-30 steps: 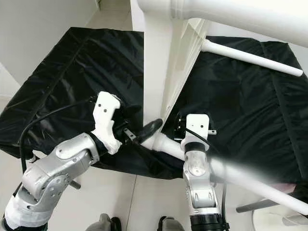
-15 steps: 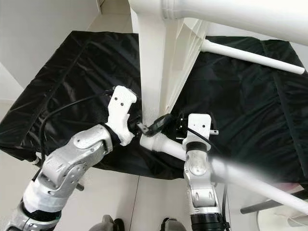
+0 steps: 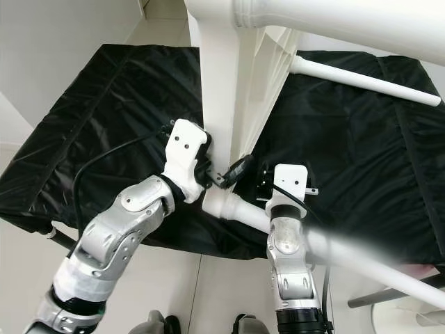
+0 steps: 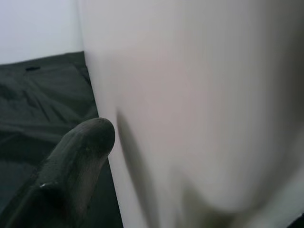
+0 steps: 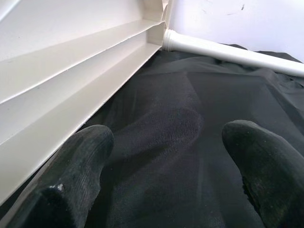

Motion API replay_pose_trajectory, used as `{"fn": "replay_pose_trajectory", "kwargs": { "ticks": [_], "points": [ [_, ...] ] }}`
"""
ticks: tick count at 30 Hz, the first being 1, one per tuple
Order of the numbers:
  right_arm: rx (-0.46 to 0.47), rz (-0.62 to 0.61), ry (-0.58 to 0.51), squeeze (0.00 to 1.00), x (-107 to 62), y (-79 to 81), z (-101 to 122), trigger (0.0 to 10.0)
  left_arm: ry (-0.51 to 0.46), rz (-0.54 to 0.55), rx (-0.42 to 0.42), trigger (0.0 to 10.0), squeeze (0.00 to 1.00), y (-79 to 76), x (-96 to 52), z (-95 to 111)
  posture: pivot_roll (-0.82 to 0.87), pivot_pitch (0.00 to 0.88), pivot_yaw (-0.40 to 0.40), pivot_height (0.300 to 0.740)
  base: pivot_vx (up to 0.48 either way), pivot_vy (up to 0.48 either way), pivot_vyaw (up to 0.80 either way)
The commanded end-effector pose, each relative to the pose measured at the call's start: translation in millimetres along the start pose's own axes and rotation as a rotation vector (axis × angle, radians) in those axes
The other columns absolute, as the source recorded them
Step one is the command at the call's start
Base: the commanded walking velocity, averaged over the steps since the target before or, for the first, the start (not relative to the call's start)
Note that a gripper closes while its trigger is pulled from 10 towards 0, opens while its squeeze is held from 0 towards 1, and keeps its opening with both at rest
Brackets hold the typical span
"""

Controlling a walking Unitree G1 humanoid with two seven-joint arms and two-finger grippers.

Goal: Building children table

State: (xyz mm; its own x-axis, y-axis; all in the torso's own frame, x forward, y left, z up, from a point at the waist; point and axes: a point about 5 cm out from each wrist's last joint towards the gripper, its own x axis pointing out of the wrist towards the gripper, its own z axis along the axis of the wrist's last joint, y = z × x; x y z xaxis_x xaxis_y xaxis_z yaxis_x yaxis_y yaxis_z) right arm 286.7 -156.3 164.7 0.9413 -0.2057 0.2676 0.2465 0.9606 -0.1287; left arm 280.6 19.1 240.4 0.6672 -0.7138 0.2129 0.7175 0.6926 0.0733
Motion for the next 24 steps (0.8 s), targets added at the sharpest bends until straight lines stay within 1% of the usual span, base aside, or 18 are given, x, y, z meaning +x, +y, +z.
{"fn": "replay_pose_trajectory", "kwargs": {
  "ticks": [1,4,8,9,10,12,15,16,17,20,22,23,24],
  "points": [
    [-0.003,0.012,0.028,0.00,-3.8,4.3,-7.2,10.0,-0.023,0.247,0.015,10.0,0.00,15.7,-0.7,2.2,-0.02,0.148,0.087,0.740,0.000,0.000,0.00],
    [-0.003,0.015,0.028,0.00,-3.9,4.9,-7.1,10.0,-0.034,0.274,0.020,10.0,0.00,18.1,-0.9,3.3,-0.02,0.148,0.086,0.740,0.000,0.000,0.00],
    [-0.005,0.019,0.027,0.00,-4.4,5.2,-6.9,10.0,-0.093,0.397,0.080,10.0,0.00,27.5,-3.9,9.6,-0.02,0.148,0.084,0.740,0.000,0.000,0.00],
    [-0.006,0.020,0.027,0.00,-4.8,5.3,-7.0,10.0,-0.103,0.424,0.076,10.0,0.00,29.7,-4.8,10.9,-0.02,0.148,0.084,0.740,0.000,0.000,0.00],
    [-0.006,0.020,0.027,0.00,-4.8,5.3,-7.0,10.0,-0.103,0.424,0.076,10.0,0.00,29.7,-4.8,10.9,-0.02,0.148,0.084,0.740,0.000,0.000,0.00],
    [-0.006,0.022,0.029,0.00,-5.5,5.6,-7.0,10.0,-0.115,0.475,0.072,10.0,0.00,34.9,-6.7,12.4,-0.02,0.151,0.084,0.740,0.000,0.000,0.00],
    [-0.006,0.022,0.029,0.00,-5.7,5.8,-6.9,10.0,-0.113,0.497,0.071,10.0,0.00,38.1,-7.8,12.3,-0.02,0.151,0.085,0.740,0.000,0.000,0.00],
    [-0.005,0.020,0.029,0.00,-6.0,6.0,-7.0,10.0,-0.116,0.554,0.063,10.0,0.00,48.3,-12.4,12.5,-0.02,0.153,0.088,0.740,0.000,0.000,0.00],
    [-0.005,0.020,0.029,0.00,-6.0,6.0,-7.0,10.0,-0.116,0.554,0.063,10.0,0.00,48.3,-12.4,12.5,-0.02,0.153,0.088,0.740,0.000,0.000,0.00],
    [-0.004,0.016,0.030,0.00,-6.2,5.8,-7.5,10.0,-0.125,0.590,0.072,10.0,0.00,54.9,-15.9,13.3,-0.02,0.155,0.090,0.740,0.000,0.000,0.00],
    [-0.004,0.016,0.030,0.00,-6.2,5.8,-7.5,10.0,-0.125,0.590,0.072,10.0,0.00,54.9,-15.9,13.3,-0.02,0.155,0.090,0.740,0.000,0.000,0.00],
    [-0.005,0.015,0.031,0.00,-6.9,5.7,-7.5,10.0,-0.110,0.608,0.102,9.9,0.00,56.8,-17.5,11.9,-0.02,0.157,0.093,0.740,0.000,0.000,0.00],
    [-0.005,0.014,0.032,0.00,-7.2,5.7,-7.5,10.0,-0.104,0.610,0.100,6.5,0.00,57.2,-17.9,10.7,-0.02,0.157,0.093,0.740,0.000,0.000,0.00]
  ]
}}
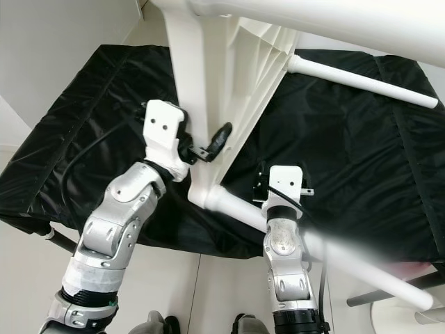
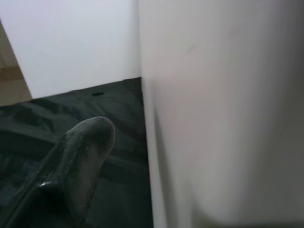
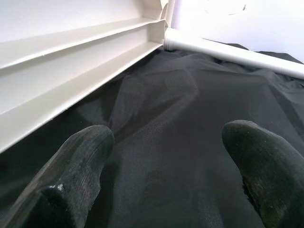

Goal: Building children table

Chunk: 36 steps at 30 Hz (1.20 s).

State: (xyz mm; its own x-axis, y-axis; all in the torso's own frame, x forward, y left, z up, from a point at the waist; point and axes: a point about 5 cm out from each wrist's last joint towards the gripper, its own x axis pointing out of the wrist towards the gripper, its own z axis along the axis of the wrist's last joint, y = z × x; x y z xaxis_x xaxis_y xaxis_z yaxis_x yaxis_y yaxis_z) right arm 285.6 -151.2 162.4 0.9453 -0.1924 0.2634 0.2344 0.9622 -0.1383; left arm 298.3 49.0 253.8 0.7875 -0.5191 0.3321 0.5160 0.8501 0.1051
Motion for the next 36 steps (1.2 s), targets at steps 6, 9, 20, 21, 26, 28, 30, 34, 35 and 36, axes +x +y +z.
{"fn": "replay_pose_trajectory", "kwargs": {
  "ticks": [6,9,20,21,26,28,30,34,35,36],
  "points": [
    [0.001,-0.005,0.030,0.00,-4.1,0.2,-6.7,10.0,0.034,0.388,0.052,0.0,0.00,29.3,-9.8,-6.1,-0.02,0.162,0.098,0.740,0.000,0.000,0.00],
    [0.002,-0.008,0.031,0.00,-4.2,-0.2,-7.0,10.0,0.046,0.402,0.072,0.0,0.00,33.5,-12.4,-7.4,-0.02,0.165,0.099,0.740,0.000,0.000,0.00],
    [0.001,-0.014,0.032,0.00,-4.9,-1.6,-6.8,10.0,0.082,0.470,0.095,0.0,0.00,50.7,-25.7,-13.4,-0.02,0.171,0.096,0.740,0.000,0.000,0.00],
    [0.001,-0.014,0.032,0.00,-4.9,-1.6,-6.8,10.0,0.082,0.470,0.095,0.0,0.00,50.7,-25.7,-13.4,-0.02,0.171,0.096,0.740,0.000,0.000,0.00],
    [-0.004,0.003,0.034,0.00,-4.1,1.5,-9.5,10.0,0.096,0.514,0.089,0.0,0.00,67.0,-35.4,-16.8,-0.01,0.149,0.091,0.740,0.000,0.000,0.00],
    [-0.007,0.010,0.033,0.00,-3.4,2.8,-9.8,10.0,0.098,0.514,0.088,0.0,0.00,68.4,-35.5,-17.5,-0.01,0.149,0.091,0.740,0.000,0.000,0.00],
    [-0.023,0.037,0.006,0.00,1.9,7.2,-0.7,10.0,0.095,0.505,0.101,0.0,0.00,70.8,-30.1,-13.4,-0.01,0.194,0.084,0.740,0.000,0.000,0.00],
    [-0.007,0.066,-0.022,0.00,9.3,8.4,9.0,10.0,0.060,0.454,0.121,0.0,0.00,71.4,-21.0,-3.7,0.00,0.186,0.076,0.740,0.000,0.000,0.00],
    [0.002,0.062,-0.014,0.00,9.5,7.1,7.5,10.0,0.046,0.454,0.104,0.0,0.00,71.4,-21.1,-2.1,0.00,0.184,0.082,0.740,0.000,0.000,0.00],
    [0.002,0.062,-0.014,0.00,9.5,7.1,7.5,10.0,0.046,0.454,0.104,0.0,0.00,71.4,-21.1,-2.1,0.00,0.184,0.082,0.740,0.000,0.000,0.00]
  ]
}}
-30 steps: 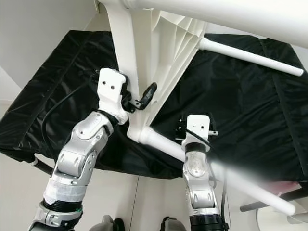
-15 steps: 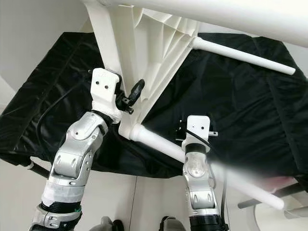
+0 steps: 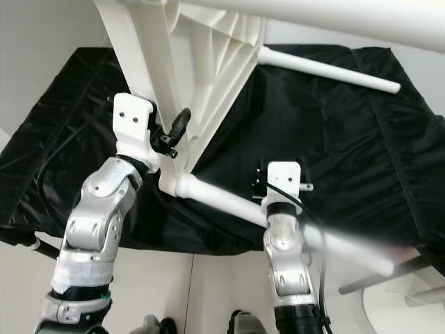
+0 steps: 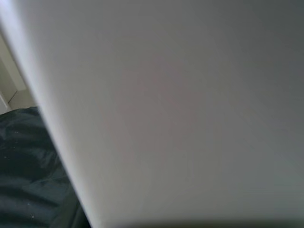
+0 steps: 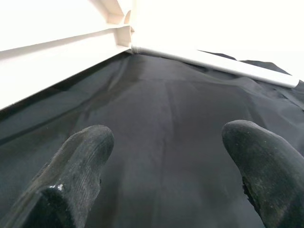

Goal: Building children table

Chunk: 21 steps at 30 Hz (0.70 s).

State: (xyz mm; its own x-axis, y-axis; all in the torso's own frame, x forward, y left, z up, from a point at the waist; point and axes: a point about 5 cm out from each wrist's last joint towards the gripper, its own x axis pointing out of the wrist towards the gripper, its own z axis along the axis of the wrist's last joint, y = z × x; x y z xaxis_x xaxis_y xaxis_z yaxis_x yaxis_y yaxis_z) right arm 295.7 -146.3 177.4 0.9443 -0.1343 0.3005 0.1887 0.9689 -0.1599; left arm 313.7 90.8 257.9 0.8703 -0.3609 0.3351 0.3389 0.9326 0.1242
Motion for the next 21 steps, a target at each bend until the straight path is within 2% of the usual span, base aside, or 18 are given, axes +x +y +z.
{"fn": "replay_pose_trajectory", "kwargs": {
  "ticks": [1,4,9,12,14,15,17,20,21],
  "points": [
    [0.019,0.010,0.023,0.00,0.7,2.6,-4.6,10.0,0.009,0.256,0.042,0.0,0.00,27.5,-7.7,-4.1,0.00,0.183,0.080,0.740,0.000,0.000,0.00],
    [0.013,-0.013,-0.020,0.00,6.7,-2.3,0.0,10.0,0.026,0.259,0.050,0.0,0.00,22.3,-12.8,-11.1,0.00,0.178,0.078,0.740,0.000,0.000,0.00],
    [0.003,-0.035,-0.008,0.00,3.4,-6.2,-3.6,10.0,0.037,0.264,0.075,0.0,0.00,20.7,-19.7,-12.8,0.00,0.178,0.077,0.740,0.000,0.000,0.00],
    [-0.001,-0.022,0.005,0.00,0.1,-3.0,-6.7,10.0,0.033,0.298,0.082,0.0,0.00,28.2,-25.2,-11.8,0.01,0.183,0.078,0.740,0.000,0.000,0.00],
    [-0.001,-0.014,0.009,0.00,-0.1,-2.8,-8.0,10.0,0.055,0.347,0.096,0.0,0.00,36.8,-36.8,-18.8,0.01,0.178,0.075,0.740,0.000,0.000,0.00],
    [-0.001,-0.014,0.009,0.00,-0.1,-2.8,-8.0,10.0,0.055,0.347,0.096,0.0,0.00,36.8,-36.8,-18.8,0.01,0.178,0.075,0.740,0.000,0.000,0.00],
    [-0.009,-0.015,0.002,0.00,2.1,-6.7,-8.5,10.0,0.061,0.396,0.125,0.0,0.00,45.2,-49.8,-21.3,0.01,0.174,0.076,0.740,0.000,0.000,0.00],
    [-0.013,-0.017,-0.001,0.00,3.0,-9.1,-8.6,10.0,0.058,0.419,0.148,0.0,0.00,49.4,-54.9,-20.3,0.01,0.174,0.076,0.740,0.000,0.000,0.00],
    [-0.019,-0.023,-0.002,0.00,3.4,-12.4,-9.4,10.0,0.062,0.449,0.164,0.0,0.00,55.3,-59.4,-19.5,0.01,0.171,0.071,0.740,0.000,0.000,0.00]
  ]
}}
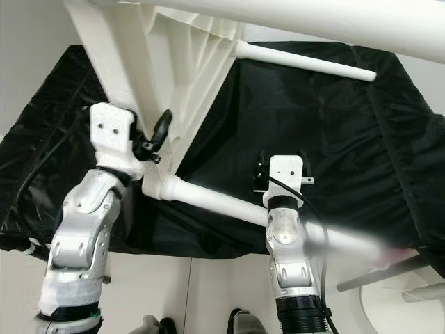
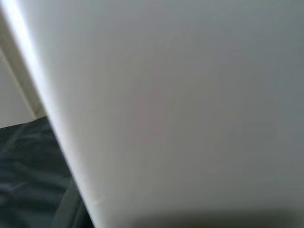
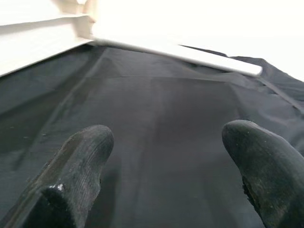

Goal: Building children table

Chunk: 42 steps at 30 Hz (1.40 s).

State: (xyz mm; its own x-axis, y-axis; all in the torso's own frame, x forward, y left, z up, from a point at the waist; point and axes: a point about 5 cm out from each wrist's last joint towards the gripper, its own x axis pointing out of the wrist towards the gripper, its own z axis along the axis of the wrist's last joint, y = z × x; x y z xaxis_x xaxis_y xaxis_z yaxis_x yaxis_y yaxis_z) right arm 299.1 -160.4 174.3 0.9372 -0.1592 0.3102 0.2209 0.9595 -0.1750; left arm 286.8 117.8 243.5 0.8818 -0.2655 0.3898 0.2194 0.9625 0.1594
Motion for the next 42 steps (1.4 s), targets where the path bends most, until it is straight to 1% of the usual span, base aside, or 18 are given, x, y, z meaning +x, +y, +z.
{"fn": "replay_pose_trajectory", "kwargs": {
  "ticks": [1,3,4,5,6,10,12,18,19,21,24,25,30,31,35,37,41,42],
  "points": [
    [0.000,0.000,0.006,0.00,-0.7,-2.6,-4.2,10.0,0.122,0.378,0.118,0.0,0.00,50.6,-21.7,-18.1,0.02,0.169,0.068,0.740,0.000,0.000,0.00],
    [-0.003,-0.002,0.008,0.00,-0.6,-4.0,-5.2,10.0,0.129,0.399,0.125,0.0,0.00,56.0,-23.4,-18.2,0.02,0.168,0.066,0.740,0.000,0.000,0.00],
    [-0.006,-0.002,0.010,0.00,-0.4,-4.8,-5.8,10.0,0.131,0.435,0.133,0.0,0.00,63.3,-25.7,-17.5,0.02,0.168,0.064,0.740,0.000,0.000,0.00],
    [-0.006,-0.002,0.010,0.00,-0.4,-4.8,-5.8,10.0,0.131,0.435,0.133,0.0,0.00,63.3,-25.7,-17.5,0.02,0.168,0.064,0.740,0.000,0.000,0.00],
    [-0.010,0.002,0.011,0.00,0.5,-4.3,-6.4,10.0,0.121,0.499,0.163,0.0,0.00,75.7,-29.0,-14.5,0.02,0.166,0.059,0.740,0.000,0.000,0.00],
    [-0.010,0.006,0.007,0.00,1.7,-3.6,-5.9,10.0,0.123,0.523,0.177,0.0,0.00,83.4,-30.4,-13.5,0.03,0.162,0.056,0.740,0.000,0.000,0.00],
    [-0.010,0.007,0.003,0.00,3.6,-3.2,-5.5,10.0,0.121,0.579,0.185,0.0,0.00,95.4,-34.4,-13.2,0.03,0.163,0.054,0.740,0.000,0.000,0.00],
    [-0.019,0.002,-0.002,0.00,6.6,-6.2,-5.9,10.0,0.146,0.552,0.237,0.0,0.00,95.2,-31.5,-16.0,0.02,0.164,0.056,0.740,0.000,0.000,0.00],
    [-0.022,-0.007,-0.002,0.00,7.1,-8.5,-6.6,10.0,0.169,0.533,0.180,10.0,0.00,91.7,-28.5,-22.7,0.02,0.161,0.051,0.740,0.000,0.000,0.00],
    [-0.023,-0.009,-0.001,0.00,7.3,-9.1,-6.8,10.0,0.164,0.489,0.149,10.0,0.00,86.3,-24.6,-25.0,0.02,0.161,0.052,0.740,0.000,0.000,0.00],
    [-0.026,-0.007,-0.002,0.00,7.2,-9.2,-7.0,10.0,0.159,0.426,0.145,10.0,0.00,78.5,-19.4,-26.7,0.02,0.161,0.052,0.740,0.000,0.000,0.00],
    [-0.027,-0.007,-0.003,0.00,7.1,-9.2,-7.1,10.0,0.162,0.416,0.128,10.0,1.00,78.3,-18.3,-27.5,0.02,0.162,0.056,0.740,0.000,0.000,0.00],
    [-0.026,-0.009,-0.001,0.00,5.5,-9.6,-7.9,10.0,0.153,0.368,0.112,10.0,1.00,76.6,-14.9,-26.9,0.02,0.161,0.057,0.740,0.000,0.000,0.00],
    [-0.027,-0.009,0.002,0.00,4.1,-9.1,-8.7,10.0,0.098,0.341,0.146,10.0,0.00,70.5,-15.0,-16.5,0.02,0.171,0.060,0.740,0.000,0.000,0.00],
    [-0.028,-0.009,0.003,0.00,3.3,-9.4,-9.6,10.0,0.082,0.357,0.182,10.0,0.00,67.3,-18.4,-12.0,0.02,0.169,0.063,0.740,0.000,0.000,0.00],
    [-0.032,-0.011,0.006,0.00,3.7,-10.9,-10.5,10.0,0.066,0.389,0.163,10.0,0.00,65.2,-25.8,-11.1,0.02,0.173,0.062,0.740,0.000,0.000,0.00],
    [-0.033,-0.013,0.007,0.00,3.9,-11.5,-10.8,10.0,0.058,0.391,0.154,10.0,0.00,63.9,-28.1,-10.5,0.02,0.173,0.062,0.740,0.000,0.000,0.00],
    [-0.034,-0.015,0.009,0.00,3.8,-12.0,-11.7,10.0,0.037,0.360,0.117,10.0,0.00,60.8,-32.4,-8.5,0.03,0.179,0.063,0.740,0.000,0.000,0.00]
  ]
}}
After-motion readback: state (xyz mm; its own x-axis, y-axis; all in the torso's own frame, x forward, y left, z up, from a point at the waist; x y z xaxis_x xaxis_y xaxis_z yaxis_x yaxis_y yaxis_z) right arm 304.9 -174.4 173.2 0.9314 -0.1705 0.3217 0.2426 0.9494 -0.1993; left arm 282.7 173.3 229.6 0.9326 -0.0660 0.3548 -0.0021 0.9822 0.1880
